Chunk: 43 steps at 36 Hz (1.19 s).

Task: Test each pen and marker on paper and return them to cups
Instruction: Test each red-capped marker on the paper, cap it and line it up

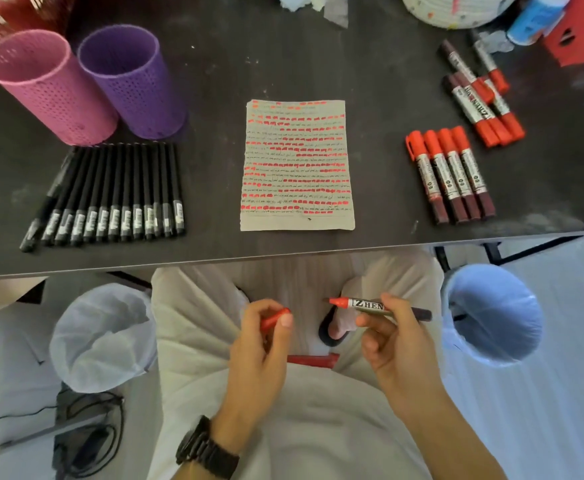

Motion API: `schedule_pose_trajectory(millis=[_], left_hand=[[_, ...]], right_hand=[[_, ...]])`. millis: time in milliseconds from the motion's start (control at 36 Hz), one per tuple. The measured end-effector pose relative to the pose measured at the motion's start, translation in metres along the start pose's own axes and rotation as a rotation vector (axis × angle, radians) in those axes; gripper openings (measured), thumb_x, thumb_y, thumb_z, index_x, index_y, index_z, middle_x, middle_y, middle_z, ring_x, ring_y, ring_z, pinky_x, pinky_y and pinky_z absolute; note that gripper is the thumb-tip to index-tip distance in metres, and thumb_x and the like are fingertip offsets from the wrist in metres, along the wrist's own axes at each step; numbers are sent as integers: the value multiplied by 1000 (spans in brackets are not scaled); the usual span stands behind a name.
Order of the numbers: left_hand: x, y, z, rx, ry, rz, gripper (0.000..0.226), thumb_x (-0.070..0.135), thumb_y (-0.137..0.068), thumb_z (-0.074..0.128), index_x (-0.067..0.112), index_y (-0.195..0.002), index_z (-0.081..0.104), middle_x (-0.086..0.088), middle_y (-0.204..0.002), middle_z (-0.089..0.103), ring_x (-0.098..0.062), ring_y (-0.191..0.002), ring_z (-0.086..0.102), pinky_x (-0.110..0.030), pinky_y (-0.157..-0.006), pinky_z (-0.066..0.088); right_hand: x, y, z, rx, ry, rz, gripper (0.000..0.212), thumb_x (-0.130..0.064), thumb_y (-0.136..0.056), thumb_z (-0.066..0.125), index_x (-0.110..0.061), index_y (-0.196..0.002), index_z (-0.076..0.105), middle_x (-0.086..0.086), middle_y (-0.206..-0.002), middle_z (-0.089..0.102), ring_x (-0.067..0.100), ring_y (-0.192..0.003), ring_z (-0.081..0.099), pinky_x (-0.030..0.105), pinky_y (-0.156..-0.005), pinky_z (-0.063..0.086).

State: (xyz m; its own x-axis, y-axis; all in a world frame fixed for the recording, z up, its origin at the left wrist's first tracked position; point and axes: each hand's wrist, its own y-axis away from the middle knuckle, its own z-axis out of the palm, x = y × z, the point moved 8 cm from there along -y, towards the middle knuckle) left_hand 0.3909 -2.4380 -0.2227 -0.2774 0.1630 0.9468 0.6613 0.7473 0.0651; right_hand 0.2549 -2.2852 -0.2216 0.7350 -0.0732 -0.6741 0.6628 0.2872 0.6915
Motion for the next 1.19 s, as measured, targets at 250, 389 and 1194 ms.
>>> schedule_pose_trajectory(millis=[250, 389, 1194], left_hand=[[-2, -5, -1, -49, 170, -119, 16, 35, -93, 61, 42, -107, 64, 8, -90, 70, -20, -82, 67, -40, -72, 57], [0, -5, 2, -81, 142, -115, 18, 36, -93, 63, 38, -110, 67, 8, -95, 70, -21, -83, 67, -46, -76, 57], [79, -31, -39, -348, -144, 218, 52, 51, -90, 65, 42, -139, 48, 12, -115, 65, -20, -96, 66, -29, -79, 54]], right_hand=[[9, -3, 13, -61, 141, -40, 26, -28, -97, 61, -7, -82, 67, 15, -68, 69, 14, -44, 51, 20, -39, 40], [14, -3, 21, -90, 250, -85, 25, -27, -98, 59, -4, -87, 62, 15, -67, 69, 15, -43, 52, 24, -41, 39], [-16, 26, 54, -549, 737, -326, 37, -52, -90, 58, -18, -91, 72, -6, -59, 48, 7, -54, 40, 13, -51, 34]])
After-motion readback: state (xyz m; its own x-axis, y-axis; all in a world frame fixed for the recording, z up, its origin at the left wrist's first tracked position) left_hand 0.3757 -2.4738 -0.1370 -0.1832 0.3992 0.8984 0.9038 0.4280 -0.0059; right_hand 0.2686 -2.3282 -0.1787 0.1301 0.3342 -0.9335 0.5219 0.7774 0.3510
